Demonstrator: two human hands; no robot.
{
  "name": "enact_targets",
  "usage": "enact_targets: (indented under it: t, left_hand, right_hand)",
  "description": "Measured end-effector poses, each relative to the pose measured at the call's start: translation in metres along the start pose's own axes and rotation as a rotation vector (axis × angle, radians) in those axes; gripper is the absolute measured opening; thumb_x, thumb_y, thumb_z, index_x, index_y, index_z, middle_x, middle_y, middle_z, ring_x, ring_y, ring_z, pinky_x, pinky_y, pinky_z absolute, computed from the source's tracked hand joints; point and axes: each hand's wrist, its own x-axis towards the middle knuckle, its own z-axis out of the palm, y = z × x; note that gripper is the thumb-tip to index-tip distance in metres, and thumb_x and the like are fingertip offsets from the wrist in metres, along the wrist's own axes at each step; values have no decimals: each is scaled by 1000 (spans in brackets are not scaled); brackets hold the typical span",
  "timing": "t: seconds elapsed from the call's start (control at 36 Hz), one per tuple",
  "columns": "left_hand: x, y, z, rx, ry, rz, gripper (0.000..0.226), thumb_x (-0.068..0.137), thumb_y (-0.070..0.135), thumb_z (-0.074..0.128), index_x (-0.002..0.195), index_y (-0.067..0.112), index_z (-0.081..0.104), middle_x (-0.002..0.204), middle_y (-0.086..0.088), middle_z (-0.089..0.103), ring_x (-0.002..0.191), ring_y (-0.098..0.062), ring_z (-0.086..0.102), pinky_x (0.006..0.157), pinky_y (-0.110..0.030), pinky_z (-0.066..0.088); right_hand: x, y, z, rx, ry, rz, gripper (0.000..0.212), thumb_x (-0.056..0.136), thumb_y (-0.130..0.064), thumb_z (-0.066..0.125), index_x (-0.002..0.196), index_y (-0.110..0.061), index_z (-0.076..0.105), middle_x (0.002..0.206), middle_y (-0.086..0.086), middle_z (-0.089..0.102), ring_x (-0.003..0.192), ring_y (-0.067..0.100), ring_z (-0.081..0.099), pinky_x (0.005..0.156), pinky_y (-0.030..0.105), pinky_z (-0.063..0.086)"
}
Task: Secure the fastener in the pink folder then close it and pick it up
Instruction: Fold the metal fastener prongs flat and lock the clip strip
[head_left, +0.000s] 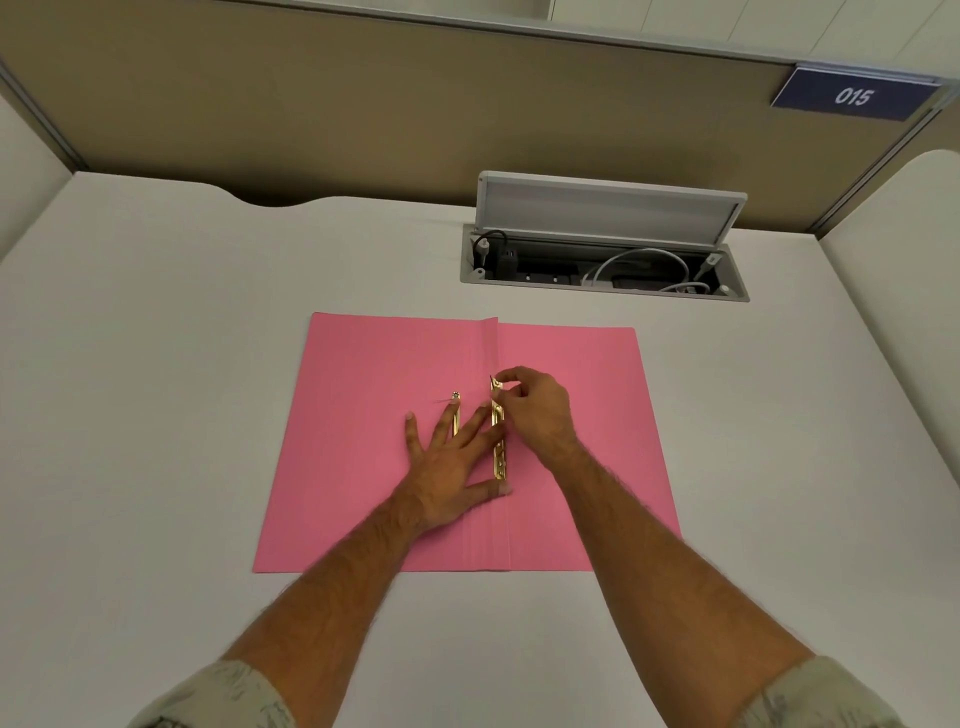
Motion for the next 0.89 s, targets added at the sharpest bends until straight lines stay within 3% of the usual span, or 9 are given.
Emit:
enact_targets:
  t: [0.14, 0.28, 0.67, 0.81, 0.89]
  left_hand:
    - [0, 1, -2, 5, -4, 4, 88, 81, 89, 26, 154, 52, -8, 161, 27, -21, 153, -24, -24, 106, -73, -23]
    - [-1, 3, -3, 15, -15, 0, 90, 81, 88, 24, 158, 46, 4, 157, 31, -19, 153, -23, -24, 105, -73, -25]
    - [-2, 2, -2, 20, -25, -2, 87, 82, 87, 23, 157, 48, 2, 160, 30, -16, 151, -21, -29, 105, -72, -27]
    - [-1, 2, -2, -2, -24, -5, 87, 82, 87, 27, 156, 50, 1, 156, 35, -20, 150, -19, -30, 104, -70, -30]
    - [-1, 2, -2, -1, -26, -5, 86, 83, 86, 29, 156, 50, 0, 154, 35, -22, 151, -20, -30, 104, -70, -30]
  right_hand:
    - [7, -2, -1, -155, -49, -66, 14, 91, -23, 69, 101, -22, 77, 94, -1, 75, 93, 22, 72, 97, 51, 54]
    - [17, 1, -7, -233, -2, -95, 9, 90, -17, 64, 89, -15, 73, 86, 3, 75, 83, 26, 70, 84, 48, 59]
    - [40, 1, -7, -121, 0, 53, 6, 80, -9, 80, 79, -14, 77, 81, 4, 77, 83, 25, 74, 83, 49, 62]
    - [45, -5, -5, -123, -15, 71, 14, 76, -14, 84, 70, -22, 74, 78, -2, 76, 87, 24, 73, 93, 51, 57]
    - [46, -5, -5, -167, -32, 40, 10, 77, -19, 84, 74, -22, 75, 79, -4, 76, 90, 22, 72, 98, 53, 52]
